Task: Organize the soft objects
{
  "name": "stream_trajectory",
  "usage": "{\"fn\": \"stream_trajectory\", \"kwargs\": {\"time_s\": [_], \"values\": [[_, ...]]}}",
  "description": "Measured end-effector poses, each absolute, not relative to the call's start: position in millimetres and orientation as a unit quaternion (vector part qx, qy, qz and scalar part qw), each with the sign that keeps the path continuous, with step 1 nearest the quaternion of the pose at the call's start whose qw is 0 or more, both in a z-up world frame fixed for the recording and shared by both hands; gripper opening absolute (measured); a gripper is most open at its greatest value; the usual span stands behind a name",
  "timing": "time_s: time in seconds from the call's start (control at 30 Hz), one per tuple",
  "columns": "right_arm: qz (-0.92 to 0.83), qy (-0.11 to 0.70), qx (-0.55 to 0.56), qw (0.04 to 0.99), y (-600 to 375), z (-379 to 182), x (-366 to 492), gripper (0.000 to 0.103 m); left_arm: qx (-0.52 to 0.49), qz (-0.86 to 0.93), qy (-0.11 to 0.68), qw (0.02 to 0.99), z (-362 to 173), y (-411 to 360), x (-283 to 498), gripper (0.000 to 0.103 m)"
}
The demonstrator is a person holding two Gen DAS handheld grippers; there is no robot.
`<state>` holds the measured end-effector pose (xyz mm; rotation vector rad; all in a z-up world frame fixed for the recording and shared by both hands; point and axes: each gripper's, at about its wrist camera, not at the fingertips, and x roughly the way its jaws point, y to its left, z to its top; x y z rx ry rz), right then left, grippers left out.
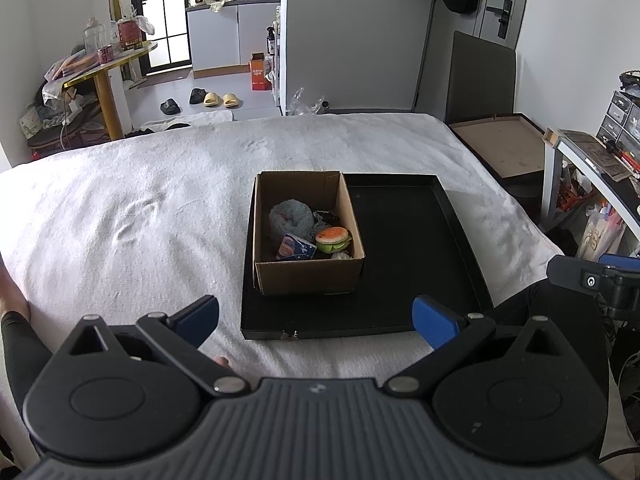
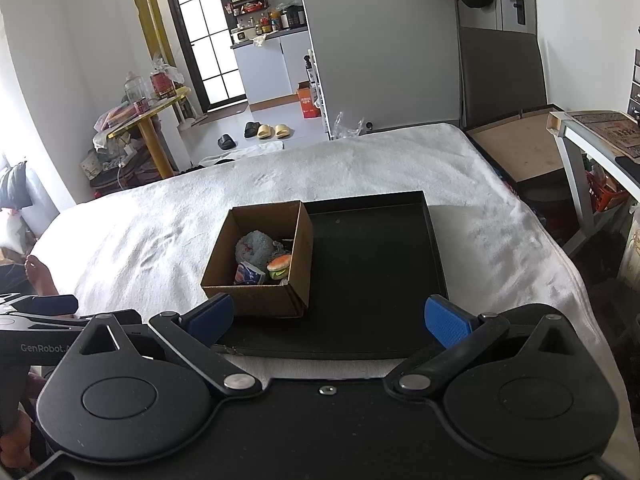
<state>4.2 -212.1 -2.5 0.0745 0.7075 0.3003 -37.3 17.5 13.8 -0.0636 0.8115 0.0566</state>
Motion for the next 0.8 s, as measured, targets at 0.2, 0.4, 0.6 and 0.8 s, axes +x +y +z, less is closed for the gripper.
{"fn": "stream_trajectory", "kwargs": {"time_s": [0.2, 0.4, 0.6, 0.8], "values": [[0.146, 0.344, 0.033, 0.927, -212.7, -3.2, 3.8, 0.103, -0.030, 0.025, 0.394, 0.918, 14.3, 16.6, -38.4, 0.102], [0.147, 0.347, 0.032, 0.926, -212.6, -3.5, 4.2, 0.103, -0.030, 0.026, 0.394, 0.918, 13.9, 17.4, -38.4, 0.102], [0.146, 0.349, 0.030, 0.925, -212.2, -5.3, 3.7, 0.103, -0.031, 0.026, 0.395, 0.918, 14.2, 17.5, -38.2, 0.102], [0.146, 0.353, 0.026, 0.924, -211.3, -7.0, 3.0, 0.103, -0.032, 0.025, 0.396, 0.918, 13.5, 17.8, -37.6, 0.102]]}}
